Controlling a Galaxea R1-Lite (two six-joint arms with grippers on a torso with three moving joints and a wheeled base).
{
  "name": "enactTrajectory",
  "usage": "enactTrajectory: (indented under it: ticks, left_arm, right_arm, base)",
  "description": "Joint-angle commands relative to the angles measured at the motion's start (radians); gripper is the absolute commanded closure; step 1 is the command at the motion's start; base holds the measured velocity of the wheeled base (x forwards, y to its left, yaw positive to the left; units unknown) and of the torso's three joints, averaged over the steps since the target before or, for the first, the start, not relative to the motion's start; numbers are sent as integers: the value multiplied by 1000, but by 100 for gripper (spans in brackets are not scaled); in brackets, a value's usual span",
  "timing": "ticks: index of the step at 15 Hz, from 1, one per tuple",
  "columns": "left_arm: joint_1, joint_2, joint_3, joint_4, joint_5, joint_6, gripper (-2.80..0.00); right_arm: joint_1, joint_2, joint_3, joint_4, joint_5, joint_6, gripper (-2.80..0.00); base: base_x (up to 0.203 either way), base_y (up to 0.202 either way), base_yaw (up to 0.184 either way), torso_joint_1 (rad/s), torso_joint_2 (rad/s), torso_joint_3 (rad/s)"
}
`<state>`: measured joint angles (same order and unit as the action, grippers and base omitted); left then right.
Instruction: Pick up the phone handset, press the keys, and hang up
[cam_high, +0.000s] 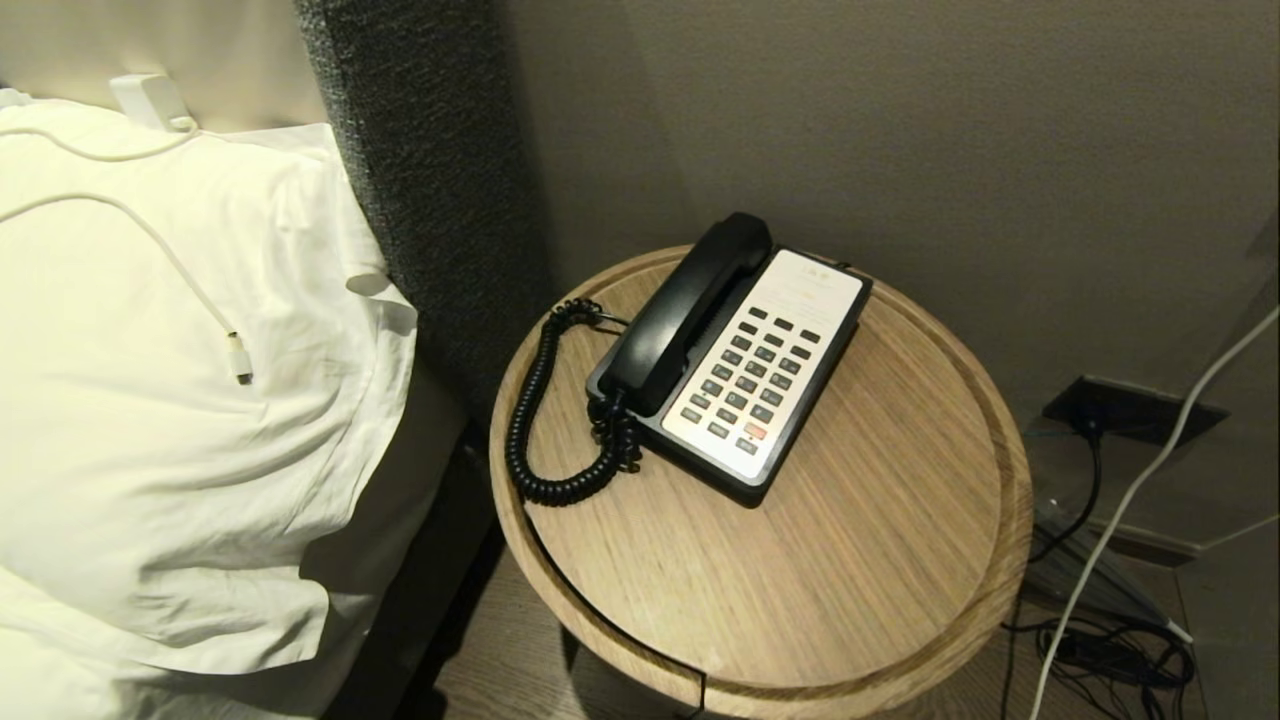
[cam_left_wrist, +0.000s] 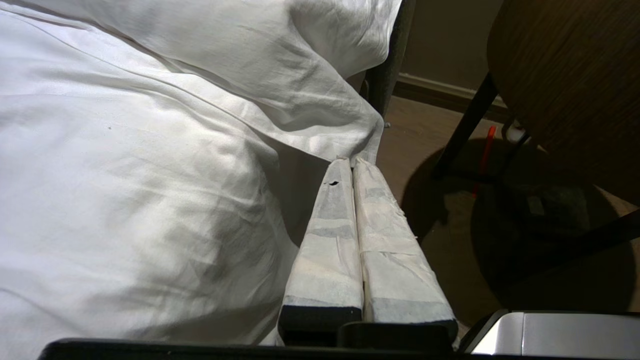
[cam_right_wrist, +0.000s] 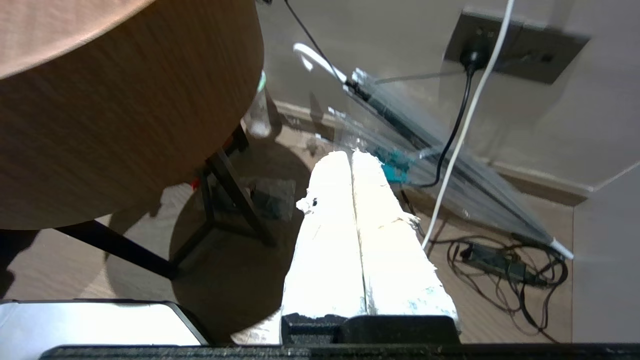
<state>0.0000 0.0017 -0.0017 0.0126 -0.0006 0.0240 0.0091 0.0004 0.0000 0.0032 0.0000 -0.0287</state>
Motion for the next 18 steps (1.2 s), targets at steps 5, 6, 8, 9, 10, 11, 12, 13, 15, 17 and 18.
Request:
enactTrajectory:
  ticks: [5,6,8,9,10,11,12,13,15,17,18]
  left_arm:
    - [0,0,0,0,1,-4,0]
    - [1,0,0,0,1,-4,0]
    - [0,0,0,0,1,-4,0]
    - [0,0,0,0,1,-4,0]
    - [1,0,0,0,1,-4,0]
    - [0,0,0,0,1,-4,0]
    - [0,0,0,0,1,-4,0]
    - [0,0,0,0,1,-4,0]
    - [0,0,0,0,1,-4,0]
    - [0,0,0,0,1,-4,0]
    - [0,0,0,0,1,-4,0]
  right_arm:
    - [0,0,0,0,0,0,0]
    - [0,0,0,0,0,0,0]
    - [1,0,0,0,0,0,0]
    - [0,0,0,0,0,0,0]
    - [0,0,0,0,0,0,0]
    - [0,0,0,0,0,0,0]
    - [0,0,0,0,0,0,0]
    - [0,0,0,0,0,0,0]
    - [0,0,0,0,0,0,0]
    - [0,0,0,0,0,0,0]
    - [0,0,0,0,0,0,0]
  base:
    - [0,0,0,2,2,195]
    - [0,0,0,2,-1,212]
    - [0,0,0,2,3,201]
    - [0,0,0,2,7,201]
    - [0,0,0,2,2,194]
    - [0,0,0,2,-2,207]
    - [0,0,0,3,6,215]
    - [0,0,0,2,2,202]
    - [0,0,0,2,2,203]
    - [0,0,0,0,3,210]
    - [0,0,0,1,5,209]
